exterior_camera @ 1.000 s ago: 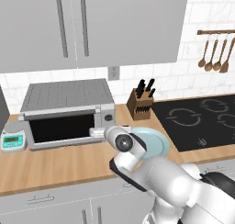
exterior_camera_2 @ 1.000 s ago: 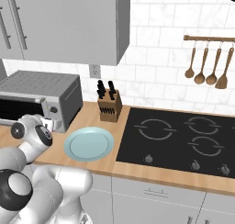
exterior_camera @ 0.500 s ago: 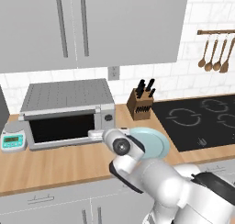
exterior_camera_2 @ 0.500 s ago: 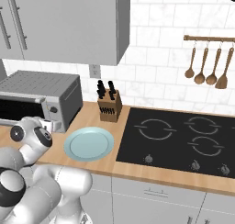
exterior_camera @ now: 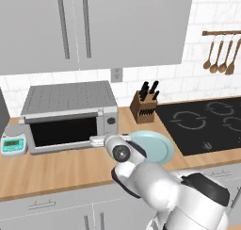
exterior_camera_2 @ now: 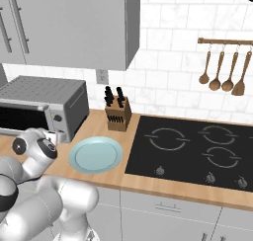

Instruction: Pick up the kebab skewer and baguette bread, and place them inside the toaster oven. Close the toaster oven door and start by setting the timer.

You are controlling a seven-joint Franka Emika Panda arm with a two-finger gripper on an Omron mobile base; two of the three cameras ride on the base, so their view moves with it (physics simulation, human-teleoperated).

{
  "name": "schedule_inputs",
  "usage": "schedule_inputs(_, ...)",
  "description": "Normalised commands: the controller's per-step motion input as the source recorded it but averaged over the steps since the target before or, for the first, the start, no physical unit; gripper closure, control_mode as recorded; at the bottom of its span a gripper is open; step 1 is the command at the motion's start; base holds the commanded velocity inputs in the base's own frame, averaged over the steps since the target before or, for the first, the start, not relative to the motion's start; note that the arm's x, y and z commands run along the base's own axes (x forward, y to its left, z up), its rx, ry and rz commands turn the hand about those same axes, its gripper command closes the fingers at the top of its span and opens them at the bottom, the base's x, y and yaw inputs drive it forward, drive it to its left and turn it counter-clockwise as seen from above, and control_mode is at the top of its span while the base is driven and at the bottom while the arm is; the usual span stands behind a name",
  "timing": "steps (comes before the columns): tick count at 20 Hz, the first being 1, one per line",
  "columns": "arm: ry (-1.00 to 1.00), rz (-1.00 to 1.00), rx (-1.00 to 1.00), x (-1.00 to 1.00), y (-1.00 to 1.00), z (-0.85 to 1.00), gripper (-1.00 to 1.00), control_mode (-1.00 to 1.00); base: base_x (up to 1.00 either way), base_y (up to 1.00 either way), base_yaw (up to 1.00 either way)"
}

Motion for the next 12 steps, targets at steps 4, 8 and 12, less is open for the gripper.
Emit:
schedule_inputs(4, 0.0, 0.01, 0.0, 0.1, -0.09, -0.24, -1.0, -1.0, 0.0, 0.0, 0.0)
schedule_inputs(8, 0.0, 0.0, 0.0, 0.08, -0.13, -0.08, -1.0, -1.0, 0.0, 0.0, 0.0)
schedule_inputs(12, 0.0, 0.0, 0.0, 0.13, -0.06, -0.01, -1.0, -1.0, 0.0, 0.0, 0.0)
